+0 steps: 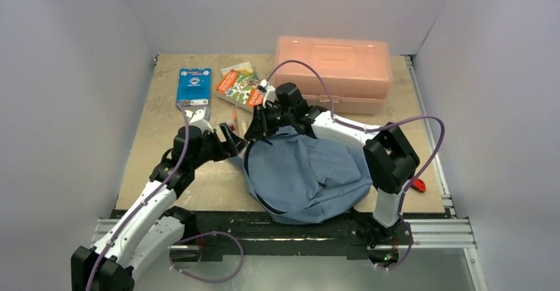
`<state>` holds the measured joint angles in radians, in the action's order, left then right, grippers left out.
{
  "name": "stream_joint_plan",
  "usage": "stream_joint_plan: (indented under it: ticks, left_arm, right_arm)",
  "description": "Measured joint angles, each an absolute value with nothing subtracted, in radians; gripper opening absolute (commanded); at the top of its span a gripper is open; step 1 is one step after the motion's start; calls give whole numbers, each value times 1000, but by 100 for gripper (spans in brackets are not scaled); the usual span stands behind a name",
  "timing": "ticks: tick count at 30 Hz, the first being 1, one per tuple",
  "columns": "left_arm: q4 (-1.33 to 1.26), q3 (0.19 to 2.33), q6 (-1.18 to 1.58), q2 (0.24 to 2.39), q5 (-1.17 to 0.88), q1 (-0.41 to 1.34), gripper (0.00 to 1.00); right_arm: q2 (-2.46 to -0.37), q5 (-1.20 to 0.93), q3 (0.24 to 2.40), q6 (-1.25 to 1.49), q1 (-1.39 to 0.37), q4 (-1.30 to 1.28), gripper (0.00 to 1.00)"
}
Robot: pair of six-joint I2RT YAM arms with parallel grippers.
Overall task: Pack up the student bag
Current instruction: Unzip the student bag at the center of the board.
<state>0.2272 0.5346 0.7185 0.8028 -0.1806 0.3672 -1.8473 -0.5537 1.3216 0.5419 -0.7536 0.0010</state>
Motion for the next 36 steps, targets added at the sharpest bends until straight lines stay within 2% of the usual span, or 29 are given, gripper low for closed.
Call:
stream_joint_plan:
  ticks: [5,8,10,13,17,20,23,26,28,31,36]
  left_arm:
    - [228,537,719,769,-141,367,85]
    - [243,561,717,825,-138,367,86]
    - [251,580,714,870,-139,367,85]
    - [266,621,712,954,-146,367,75]
    - [273,668,697,1045,-162,367,60]
    - [271,695,688,1102,-176,367,53]
    - [271,699,686,1134,-194,367,52]
    - [271,699,685,1155,-215,367,51]
    - [270,699,685,1165,-229,367,47]
    - [266,699,685,1171,-244,367,37]
    - [247,698,685,1175,-268,367,15]
  right_arm:
    - [-1828,-577,1284,557,-720,22,49]
    - [-1797,-596,1232,575,-686,39,50]
    - [-1788,-597,1221,583,-671,46,46]
    - [-1770,-585,1203,597,-659,55,34]
    - [-1725,-558,1164,639,-654,64,33]
    - [-1717,-540,1146,678,-653,86,41]
    - [-1717,-530,1114,712,-651,110,49]
    - [-1720,-514,1095,726,-649,113,52]
    - [-1729,-509,1095,727,-649,118,52]
    - [-1743,-504,1095,731,-649,123,56]
    - [-1760,-480,1091,748,-649,128,67]
